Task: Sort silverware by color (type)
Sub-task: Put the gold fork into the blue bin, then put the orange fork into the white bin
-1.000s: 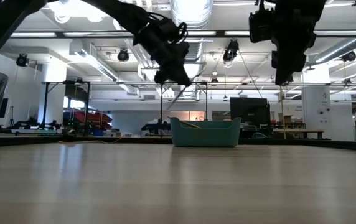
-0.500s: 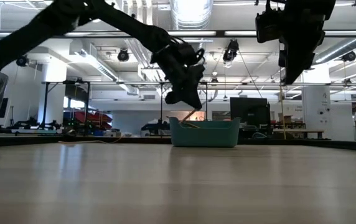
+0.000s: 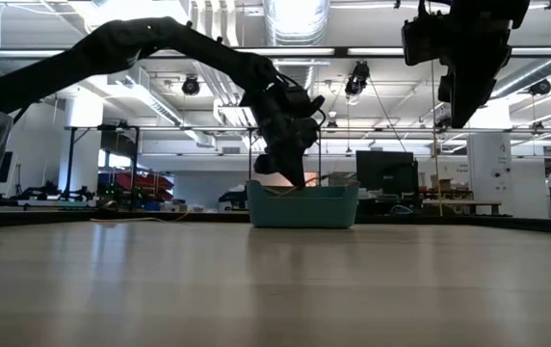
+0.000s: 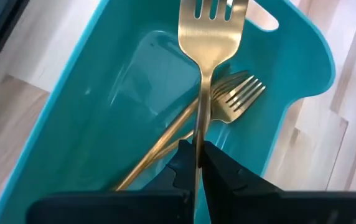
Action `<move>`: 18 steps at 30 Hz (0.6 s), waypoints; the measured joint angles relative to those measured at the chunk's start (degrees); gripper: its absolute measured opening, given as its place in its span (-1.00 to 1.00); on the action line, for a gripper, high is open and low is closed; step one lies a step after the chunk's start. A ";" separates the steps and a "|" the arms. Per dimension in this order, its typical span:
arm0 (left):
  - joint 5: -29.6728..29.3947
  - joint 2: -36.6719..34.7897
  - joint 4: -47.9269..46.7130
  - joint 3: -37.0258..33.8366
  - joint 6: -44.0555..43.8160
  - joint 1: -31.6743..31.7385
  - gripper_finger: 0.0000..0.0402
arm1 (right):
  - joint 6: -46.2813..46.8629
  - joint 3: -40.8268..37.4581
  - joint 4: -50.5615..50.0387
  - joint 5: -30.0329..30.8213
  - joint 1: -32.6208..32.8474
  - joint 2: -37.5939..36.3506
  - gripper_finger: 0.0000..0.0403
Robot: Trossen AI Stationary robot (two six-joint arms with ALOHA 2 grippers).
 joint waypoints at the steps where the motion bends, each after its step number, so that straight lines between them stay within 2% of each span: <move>1: 0.00 -0.04 0.01 0.00 0.55 -0.03 -0.99 | 0.00 0.00 0.02 -0.01 0.00 -0.02 -0.56; 6: -0.01 -0.08 1.92 1.85 1.42 -0.33 -0.87 | 0.00 -0.02 0.02 -0.01 0.00 -0.08 -0.56; 13: 0.02 -0.37 3.28 5.48 3.16 -0.39 -0.58 | 0.52 -0.04 0.04 -0.01 0.00 -0.20 -0.56; 18: 0.03 -1.59 -4.86 5.28 8.34 -0.37 -0.43 | 1.15 -0.04 -0.03 -0.03 0.00 -0.26 -0.56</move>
